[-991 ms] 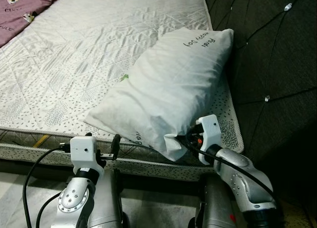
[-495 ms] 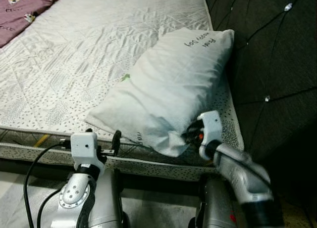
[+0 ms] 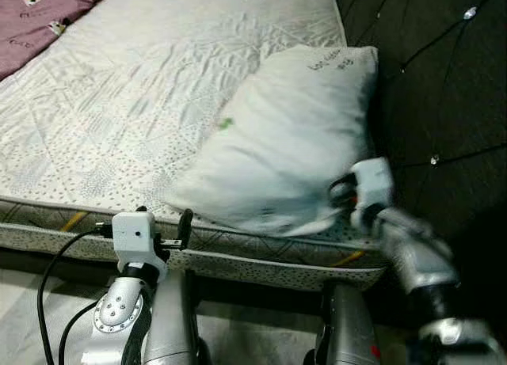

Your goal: Clean up the room

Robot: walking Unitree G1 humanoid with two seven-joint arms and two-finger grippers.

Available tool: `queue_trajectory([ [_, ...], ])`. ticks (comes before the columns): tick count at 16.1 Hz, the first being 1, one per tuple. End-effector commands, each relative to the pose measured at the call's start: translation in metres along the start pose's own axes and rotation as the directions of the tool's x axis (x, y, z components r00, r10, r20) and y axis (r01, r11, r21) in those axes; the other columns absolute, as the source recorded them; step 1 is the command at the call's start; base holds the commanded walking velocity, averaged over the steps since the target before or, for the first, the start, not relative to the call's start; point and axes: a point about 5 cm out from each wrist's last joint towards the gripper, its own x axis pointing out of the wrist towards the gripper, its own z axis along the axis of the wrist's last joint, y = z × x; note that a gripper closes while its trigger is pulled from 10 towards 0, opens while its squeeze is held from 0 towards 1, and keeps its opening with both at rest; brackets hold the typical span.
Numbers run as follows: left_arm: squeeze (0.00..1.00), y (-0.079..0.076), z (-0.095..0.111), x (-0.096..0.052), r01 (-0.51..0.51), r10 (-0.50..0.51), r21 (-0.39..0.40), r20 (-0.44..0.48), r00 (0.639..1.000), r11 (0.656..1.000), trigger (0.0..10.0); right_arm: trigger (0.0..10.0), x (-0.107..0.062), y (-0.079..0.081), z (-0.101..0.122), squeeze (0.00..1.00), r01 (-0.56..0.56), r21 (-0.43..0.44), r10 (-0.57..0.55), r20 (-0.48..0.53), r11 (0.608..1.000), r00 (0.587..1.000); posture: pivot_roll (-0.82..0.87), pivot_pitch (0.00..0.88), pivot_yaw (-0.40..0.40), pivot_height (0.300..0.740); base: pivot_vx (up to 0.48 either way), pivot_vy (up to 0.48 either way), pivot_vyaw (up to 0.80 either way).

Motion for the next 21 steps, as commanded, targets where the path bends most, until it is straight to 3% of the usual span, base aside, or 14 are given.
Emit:
queue_trajectory([
  [1, 0.00, 0.003, -0.001, 0.000, -0.014, 0.014, 0.013, -0.008, 1.000, 1.000, 10.0, 0.0, -0.005, -0.031, 0.033, 0.00, 0.158, 0.000, -0.156, 0.137, 0.987, 0.978, 0.02, 0.103, -0.009, 0.511, 0.000, 0.000, 0.00],
  [3, 0.00, 0.003, -0.001, 0.002, -0.013, 0.013, 0.018, -0.009, 1.000, 1.000, 10.0, 0.0, -0.010, -0.067, 0.069, 0.00, 0.302, 0.002, -0.289, 0.289, 0.953, 0.913, 0.02, 0.103, -0.009, 0.511, 0.000, 0.000, 0.00],
  [6, 0.00, 0.004, -0.001, 0.001, -0.015, 0.015, 0.021, -0.010, 1.000, 1.000, 10.0, 0.0, -0.020, -0.093, 0.091, 0.00, 0.403, 0.035, -0.388, 0.360, 0.915, 0.848, 0.02, 0.104, -0.006, 0.511, 0.000, 0.000, 0.00],
  [8, 0.00, 0.003, -0.002, 0.001, -0.017, 0.017, 0.021, -0.011, 1.000, 1.000, 10.0, 0.0, -0.020, -0.089, 0.090, 0.00, 0.390, 0.021, -0.366, 0.393, 0.921, 0.844, 0.02, 0.105, -0.007, 0.511, 0.000, 0.000, 0.00],
  [11, 0.00, 0.004, -0.001, 0.000, -0.019, 0.019, 0.023, -0.010, 1.000, 1.000, 10.0, 0.0, -0.026, -0.066, 0.054, 0.00, 0.325, -0.028, -0.290, 0.385, 0.945, 0.876, 0.02, 0.108, -0.006, 0.511, 0.000, 0.000, 0.00],
  [13, 0.00, 0.006, -0.002, -0.001, -0.018, 0.019, 0.026, -0.017, 1.000, 1.000, 10.0, 0.0, -0.044, -0.050, 0.020, 0.00, 0.303, -0.031, -0.273, 0.349, 0.953, 0.896, 0.01, 0.112, 0.002, 0.511, 0.000, 0.000, 0.00],
  [18, 0.00, 0.003, -0.002, 0.003, 0.005, -0.004, 0.028, -0.017, 1.000, 1.000, 10.0, 0.0, -0.079, -0.033, -0.014, 0.00, 0.339, -0.044, -0.309, 0.315, 0.940, 0.897, -0.01, 0.108, 0.010, 0.511, 0.000, 0.000, 0.00],
  [21, 0.00, 0.003, -0.002, 0.004, 0.006, -0.005, 0.030, -0.014, 1.000, 1.000, 10.0, 0.0, -0.093, -0.007, -0.032, 0.00, 0.278, -0.034, -0.259, 0.262, 0.960, 0.930, 0.00, 0.101, 0.007, 0.511, 0.000, 0.000, 0.00],
])
